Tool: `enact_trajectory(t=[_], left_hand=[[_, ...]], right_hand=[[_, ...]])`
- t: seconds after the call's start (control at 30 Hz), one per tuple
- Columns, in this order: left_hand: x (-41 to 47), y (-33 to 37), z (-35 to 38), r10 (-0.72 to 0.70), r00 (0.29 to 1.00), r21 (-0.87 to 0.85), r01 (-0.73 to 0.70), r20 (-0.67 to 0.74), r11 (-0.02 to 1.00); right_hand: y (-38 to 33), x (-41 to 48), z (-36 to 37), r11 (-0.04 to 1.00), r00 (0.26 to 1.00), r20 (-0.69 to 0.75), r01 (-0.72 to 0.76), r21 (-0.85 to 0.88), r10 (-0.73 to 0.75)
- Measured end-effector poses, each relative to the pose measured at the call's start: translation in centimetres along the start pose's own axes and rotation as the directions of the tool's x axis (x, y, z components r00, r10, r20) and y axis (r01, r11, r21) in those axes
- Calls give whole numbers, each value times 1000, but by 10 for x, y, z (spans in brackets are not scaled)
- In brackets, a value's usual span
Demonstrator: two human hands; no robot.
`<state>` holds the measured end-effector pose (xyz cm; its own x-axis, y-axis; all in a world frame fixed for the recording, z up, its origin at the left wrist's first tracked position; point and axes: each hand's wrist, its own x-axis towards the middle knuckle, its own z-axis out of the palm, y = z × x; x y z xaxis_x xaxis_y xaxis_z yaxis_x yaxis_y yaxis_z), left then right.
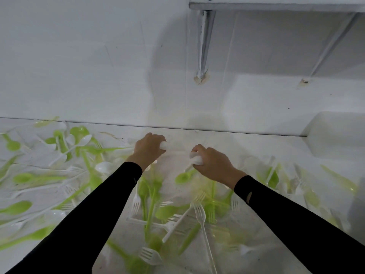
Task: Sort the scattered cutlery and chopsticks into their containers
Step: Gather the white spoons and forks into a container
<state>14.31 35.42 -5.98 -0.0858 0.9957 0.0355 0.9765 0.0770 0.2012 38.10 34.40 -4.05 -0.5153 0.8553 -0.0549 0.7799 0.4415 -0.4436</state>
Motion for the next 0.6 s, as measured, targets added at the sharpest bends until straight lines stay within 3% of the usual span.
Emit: enact_trajectory(t=[0.07,0.17,0.27,0.3,0.47,0.6], left_hand=[[-4,-7,-17,-43,996,-95,36,-73,995],[-11,-25,-47,-136,966,-375,46,-219,926],[-27,-39,-71,-251,962,-717,101,-106,690],[-34,-43,-75,-257,965,-752,129,-56,647],[-60,-69,-67,-294,956,-614,228,-7,755],[-75,-80,-66,-297,953,-610,270,59,745]], right_hand=[[-3,11,0,998,999,-19,-25,51,26],[-15,30,3,991,998,-29,-51,121,55],[-31,49,13,997,1000,23,-14,80,13],[-36,54,18,998,999,36,4,60,-7],[-53,76,43,993,992,113,68,-100,-56],[-49,76,60,936,981,172,138,-324,-85]])
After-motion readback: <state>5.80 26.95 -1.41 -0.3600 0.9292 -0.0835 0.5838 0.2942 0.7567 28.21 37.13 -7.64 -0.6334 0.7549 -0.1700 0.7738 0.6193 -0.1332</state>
